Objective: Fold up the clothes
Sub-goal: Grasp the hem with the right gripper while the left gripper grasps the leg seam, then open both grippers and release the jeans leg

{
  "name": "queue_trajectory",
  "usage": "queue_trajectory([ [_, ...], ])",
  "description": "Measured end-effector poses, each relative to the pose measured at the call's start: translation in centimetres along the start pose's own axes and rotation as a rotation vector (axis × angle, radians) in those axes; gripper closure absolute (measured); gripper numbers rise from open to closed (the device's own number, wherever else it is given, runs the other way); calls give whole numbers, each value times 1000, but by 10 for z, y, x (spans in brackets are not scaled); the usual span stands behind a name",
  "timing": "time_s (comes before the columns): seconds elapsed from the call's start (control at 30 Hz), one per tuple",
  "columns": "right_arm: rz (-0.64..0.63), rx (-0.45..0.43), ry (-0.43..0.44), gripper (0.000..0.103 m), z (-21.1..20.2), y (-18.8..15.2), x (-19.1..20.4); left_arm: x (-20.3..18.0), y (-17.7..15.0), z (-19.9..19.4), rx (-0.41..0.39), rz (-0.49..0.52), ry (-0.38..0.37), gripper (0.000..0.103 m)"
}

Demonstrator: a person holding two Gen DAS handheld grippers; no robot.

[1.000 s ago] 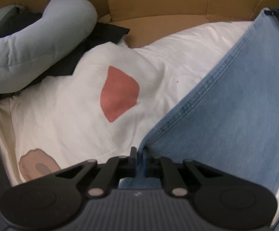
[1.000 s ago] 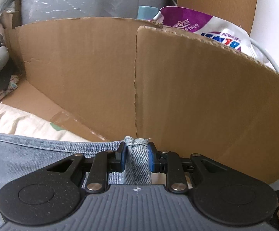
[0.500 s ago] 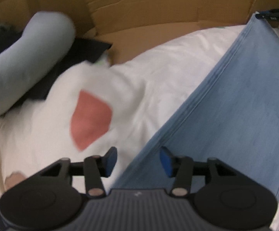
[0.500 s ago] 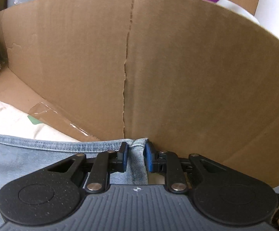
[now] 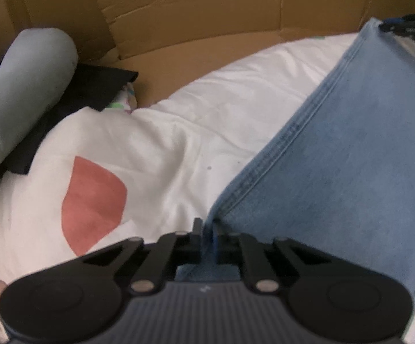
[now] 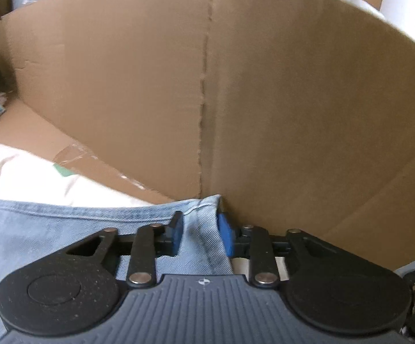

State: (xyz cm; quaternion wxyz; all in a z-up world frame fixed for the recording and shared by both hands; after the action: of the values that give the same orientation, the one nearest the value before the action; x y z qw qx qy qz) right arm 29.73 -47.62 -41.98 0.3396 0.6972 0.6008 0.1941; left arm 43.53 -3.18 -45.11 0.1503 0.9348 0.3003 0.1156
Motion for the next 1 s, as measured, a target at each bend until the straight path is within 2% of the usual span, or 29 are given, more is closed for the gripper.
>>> queue_trajectory([
  [0.07,7,-10,34,60,-8,-4,12,6,1,-5,19,-51,-16,80],
  [0.1,11,-9,63,54,-11,-6,20,11,-1,-11,11,-63,-16,78],
  [0.27,-33,-7,203,52,-25,-17,64,49,-17,-46,-1,-96,34,77],
  [0.43,-58,2,306,52,-37,-27,101,96,-53,-72,43,-125,125,73],
  [0.6,-99,-23,320,52,-44,-27,126,135,-98,-89,98,-176,194,71],
  [0.67,-109,-30,322,52,-45,-24,134,142,-114,-94,107,-176,203,58],
  [0.7,-115,-33,323,52,-46,-23,137,145,-122,-95,113,-168,216,56],
  [0.8,-131,-33,331,52,-50,-16,144,156,-148,-93,157,-171,241,56],
  [1.0,-164,-31,353,52,-46,-11,166,171,-188,-88,187,-221,247,56],
])
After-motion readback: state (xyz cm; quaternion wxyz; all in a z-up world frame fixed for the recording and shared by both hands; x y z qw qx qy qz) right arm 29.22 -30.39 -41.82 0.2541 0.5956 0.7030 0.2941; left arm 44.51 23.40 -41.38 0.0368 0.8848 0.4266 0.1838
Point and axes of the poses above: each gripper's, at about its wrist camera, not at the fingertips, and z roughly the way its jaws point, x to its left, y to its top, the point moved 6 cm from there along z, roughly the way its jaws point
